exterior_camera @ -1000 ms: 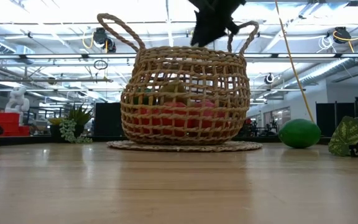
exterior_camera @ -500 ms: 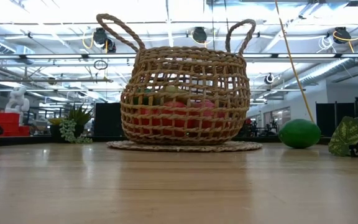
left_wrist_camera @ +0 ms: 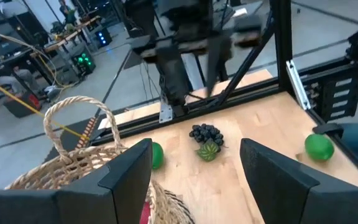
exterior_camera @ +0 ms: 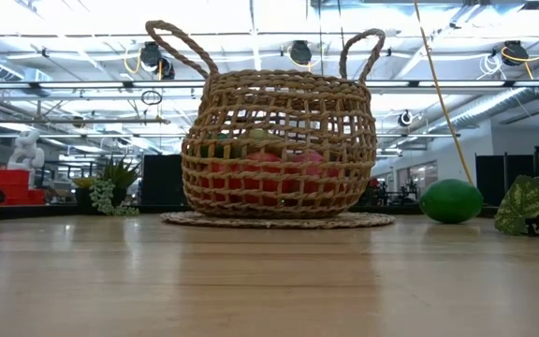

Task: Build produce basket
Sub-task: Put the top green lime into the basket

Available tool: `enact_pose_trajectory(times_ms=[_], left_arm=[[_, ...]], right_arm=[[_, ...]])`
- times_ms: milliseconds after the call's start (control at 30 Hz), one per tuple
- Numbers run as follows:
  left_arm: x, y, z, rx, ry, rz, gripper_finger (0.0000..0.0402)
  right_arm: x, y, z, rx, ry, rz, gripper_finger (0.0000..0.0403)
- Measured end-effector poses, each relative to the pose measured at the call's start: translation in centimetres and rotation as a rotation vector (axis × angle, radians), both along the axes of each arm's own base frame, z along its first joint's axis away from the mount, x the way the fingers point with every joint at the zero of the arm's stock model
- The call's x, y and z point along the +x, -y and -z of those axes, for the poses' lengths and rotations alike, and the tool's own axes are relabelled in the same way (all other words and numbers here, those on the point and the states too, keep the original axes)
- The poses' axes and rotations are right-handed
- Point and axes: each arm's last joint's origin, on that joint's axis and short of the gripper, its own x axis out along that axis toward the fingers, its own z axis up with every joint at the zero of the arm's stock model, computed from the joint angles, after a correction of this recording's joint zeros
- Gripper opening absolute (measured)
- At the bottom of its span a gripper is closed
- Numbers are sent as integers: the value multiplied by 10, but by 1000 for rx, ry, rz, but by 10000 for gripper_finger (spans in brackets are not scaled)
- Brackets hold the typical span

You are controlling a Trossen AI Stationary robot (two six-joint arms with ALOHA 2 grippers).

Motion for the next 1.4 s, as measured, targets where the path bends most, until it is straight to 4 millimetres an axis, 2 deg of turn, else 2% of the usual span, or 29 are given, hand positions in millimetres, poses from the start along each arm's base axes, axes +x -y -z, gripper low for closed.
enact_pose_trajectory(times_ms=[200,333,500,700,867,1000,1100,1233,1400], left_arm=[[5,-2,1,18,4,-12,243],[6,-5,1,3,7,-25,243],[7,-6,1,3,7,-30,243],[7,-6,1,17,5,-27,243],[7,-6,1,18,5,-26,243],[7,-6,1,13,5,-28,243],[7,-6,1,11,4,-28,243],[7,-6,1,14,4,-28,243],[7,-6,1,14,4,-27,243]], right_arm=[[-13,-23,18,-2,-2,-25,157],[-19,-28,38,-2,-47,-18,157],[-23,-26,64,-10,-125,5,157],[-33,-14,105,-108,-260,22,157],[-42,-2,125,-91,-329,55,157],[-42,-1,125,68,-338,75,157],[-45,0,123,94,-309,119,157],[-51,14,117,-49,-269,200,157],[-57,36,116,-237,-347,265,171]])
